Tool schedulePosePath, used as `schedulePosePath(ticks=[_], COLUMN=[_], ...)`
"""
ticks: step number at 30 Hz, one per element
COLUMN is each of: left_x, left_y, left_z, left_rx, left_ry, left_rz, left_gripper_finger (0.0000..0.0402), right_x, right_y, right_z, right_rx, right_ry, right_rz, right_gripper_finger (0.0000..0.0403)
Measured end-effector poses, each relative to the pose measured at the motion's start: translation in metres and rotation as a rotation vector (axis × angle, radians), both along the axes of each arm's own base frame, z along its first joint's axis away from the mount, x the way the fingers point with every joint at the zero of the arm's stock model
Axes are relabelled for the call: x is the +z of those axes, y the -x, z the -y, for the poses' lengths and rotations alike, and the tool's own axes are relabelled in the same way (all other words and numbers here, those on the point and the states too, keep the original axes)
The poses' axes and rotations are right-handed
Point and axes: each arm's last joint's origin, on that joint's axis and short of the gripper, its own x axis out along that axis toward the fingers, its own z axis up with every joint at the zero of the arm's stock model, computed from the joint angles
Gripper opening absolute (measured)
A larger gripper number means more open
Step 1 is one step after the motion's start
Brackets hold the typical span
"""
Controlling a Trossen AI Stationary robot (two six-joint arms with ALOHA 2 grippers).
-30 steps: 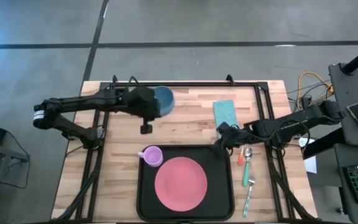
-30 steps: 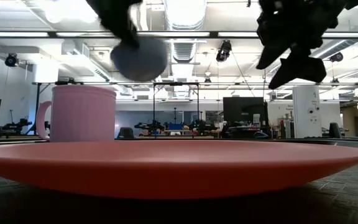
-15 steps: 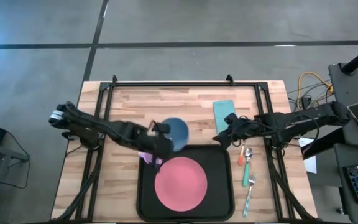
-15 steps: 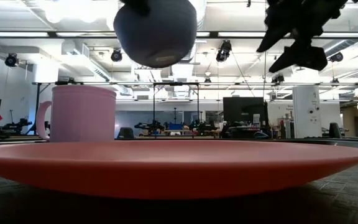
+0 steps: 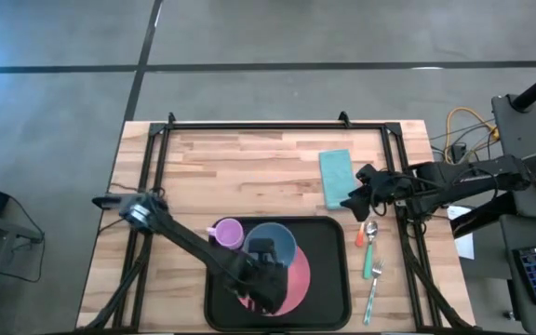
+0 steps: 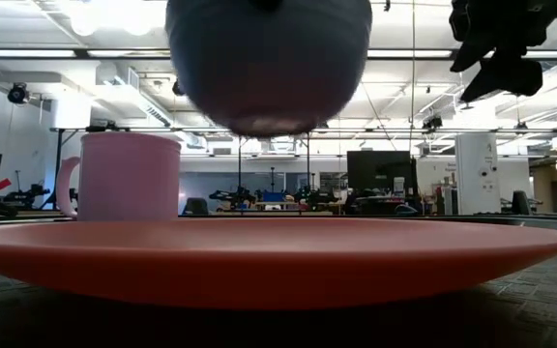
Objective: Set up tray
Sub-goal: Put the blue bowl on the pink plate
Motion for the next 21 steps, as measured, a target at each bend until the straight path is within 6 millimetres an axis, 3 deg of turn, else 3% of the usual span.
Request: schedulePosePath(ticks=[9,18,21], left_x=[-0.025,-0.063,-0.061], left_y=[-0.011,-0.016,-0.016], left_z=[0.022,0.021,0.014], left_rx=[0.074,0.102,0.128], left_ry=[0.116,0.183,0.181], left_rz=[-0.051,-0.077,-0.069], left_gripper_finger=[0.0000,0.0001,0.0010], right_x=[0.001,-0.013,-0.020], right_y=[0.002,0.004,0.003], right_z=[0.000,0.001,0.001], right_rx=[0.036,-0.010,-0.024], right_ry=[0.034,0.020,0.018], right_rz=[0.002,-0.155,-0.214], right_gripper_finger=[0.0224,0.0224,0.0224])
